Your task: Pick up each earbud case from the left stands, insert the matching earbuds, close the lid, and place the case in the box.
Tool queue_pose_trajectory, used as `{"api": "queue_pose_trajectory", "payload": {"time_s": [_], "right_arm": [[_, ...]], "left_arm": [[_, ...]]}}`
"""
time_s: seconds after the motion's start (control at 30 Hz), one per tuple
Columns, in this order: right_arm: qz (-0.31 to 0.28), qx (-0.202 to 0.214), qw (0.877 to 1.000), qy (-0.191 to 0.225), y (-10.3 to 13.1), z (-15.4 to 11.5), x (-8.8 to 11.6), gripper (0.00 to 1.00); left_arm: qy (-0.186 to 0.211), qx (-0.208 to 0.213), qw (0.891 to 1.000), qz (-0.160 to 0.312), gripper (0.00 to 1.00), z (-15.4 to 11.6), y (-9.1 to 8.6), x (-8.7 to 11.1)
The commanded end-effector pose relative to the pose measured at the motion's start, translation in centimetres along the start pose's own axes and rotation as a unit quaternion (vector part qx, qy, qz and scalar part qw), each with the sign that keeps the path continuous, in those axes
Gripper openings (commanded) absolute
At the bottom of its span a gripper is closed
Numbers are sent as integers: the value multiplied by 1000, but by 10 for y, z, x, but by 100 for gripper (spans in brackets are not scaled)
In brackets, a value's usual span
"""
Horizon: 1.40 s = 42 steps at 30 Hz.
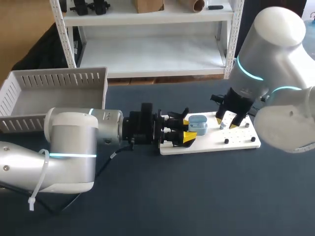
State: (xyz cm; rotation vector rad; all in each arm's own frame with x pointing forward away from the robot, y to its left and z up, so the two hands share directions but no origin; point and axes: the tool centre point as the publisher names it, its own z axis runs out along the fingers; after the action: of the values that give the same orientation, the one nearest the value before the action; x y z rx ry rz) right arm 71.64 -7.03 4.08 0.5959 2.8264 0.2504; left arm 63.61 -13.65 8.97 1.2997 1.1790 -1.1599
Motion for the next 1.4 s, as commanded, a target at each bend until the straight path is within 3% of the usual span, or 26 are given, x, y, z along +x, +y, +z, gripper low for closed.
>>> {"api": "queue_pose_trajectory", "payload": {"time_s": [0.03, 0.63, 0.83, 0.87, 1.13, 1.4], "right_arm": [[1, -2, 1000, 0, 1, 4, 0, 32], [-2, 1, 1000, 4, 4, 10, -1, 28], [-2, 3, 1000, 4, 4, 11, -2, 12], [-2, 3, 1000, 4, 4, 11, -2, 0], [-4, 6, 1000, 1, 3, 8, -2, 0], [-13, 7, 1000, -10, 2, -14, 1, 0]], "left_arm": [[-1, 1, 1000, 0, 0, 0, 1, 1], [-1, 1, 1000, 0, 0, 0, 1, 1], [-1, 1, 1000, 0, 0, 0, 1, 1], [-1, 1, 1000, 0, 0, 0, 1, 1], [-1, 1, 1000, 0, 0, 0, 1, 1], [-1, 1, 1000, 0, 0, 0, 1, 1]]}}
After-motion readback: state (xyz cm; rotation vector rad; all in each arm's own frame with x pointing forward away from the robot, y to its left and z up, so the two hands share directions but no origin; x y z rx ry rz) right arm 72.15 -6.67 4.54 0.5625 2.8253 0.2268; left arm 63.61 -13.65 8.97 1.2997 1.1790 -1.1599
